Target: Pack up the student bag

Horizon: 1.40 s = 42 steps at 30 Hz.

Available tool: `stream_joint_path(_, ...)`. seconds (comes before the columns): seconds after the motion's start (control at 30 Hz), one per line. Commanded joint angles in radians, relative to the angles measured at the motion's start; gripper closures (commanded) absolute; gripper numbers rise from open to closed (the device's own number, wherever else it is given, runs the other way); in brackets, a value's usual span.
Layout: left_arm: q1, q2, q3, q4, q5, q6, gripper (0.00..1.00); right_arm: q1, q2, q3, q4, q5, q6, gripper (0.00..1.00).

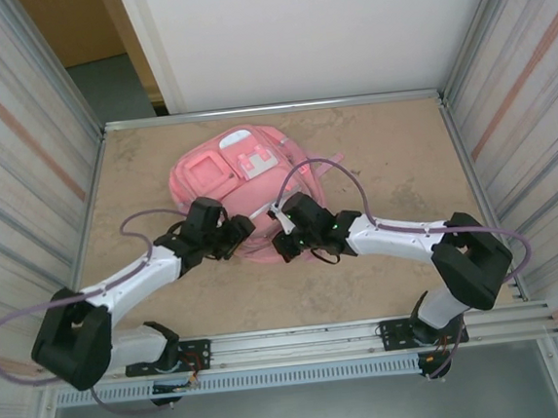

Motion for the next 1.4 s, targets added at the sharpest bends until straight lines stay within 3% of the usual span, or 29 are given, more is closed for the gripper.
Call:
stream_joint_path(0.0,-0.009,0.037,0.042,0.052,-0.079,-0.028,0.47,0.027,0.011,0.0,-0.015,-0.031,0.009,1.0)
stream_joint_path(0.17,-0.036,0.043,0.074,0.017,-0.19,-0.017,0.57,0.042,0.01,-0.005,-0.021,-0.036,0.012,1.0)
stream_joint_path(0.33,-0.043,0.029,0.096,0.004,-0.201,-0.022,0.68,0.054,-0.011,0.022,-0.057,-0.039,0.01,1.0)
stream_joint_path(0.5,-0.045,-0.015,0.089,-0.011,-0.211,-0.027,1.0,0.051,-0.014,0.047,-0.071,-0.029,0.006,1.0)
stream_joint_path(0.9,-0.052,-0.105,0.069,0.001,-0.056,-0.087,1.0,-0.014,0.019,0.055,-0.052,-0.116,-0.005,0.69)
stream_joint_path(1.37,-0.058,-0.098,0.07,0.021,0.003,-0.089,1.0,-0.031,0.067,0.148,-0.118,-0.069,0.019,0.66)
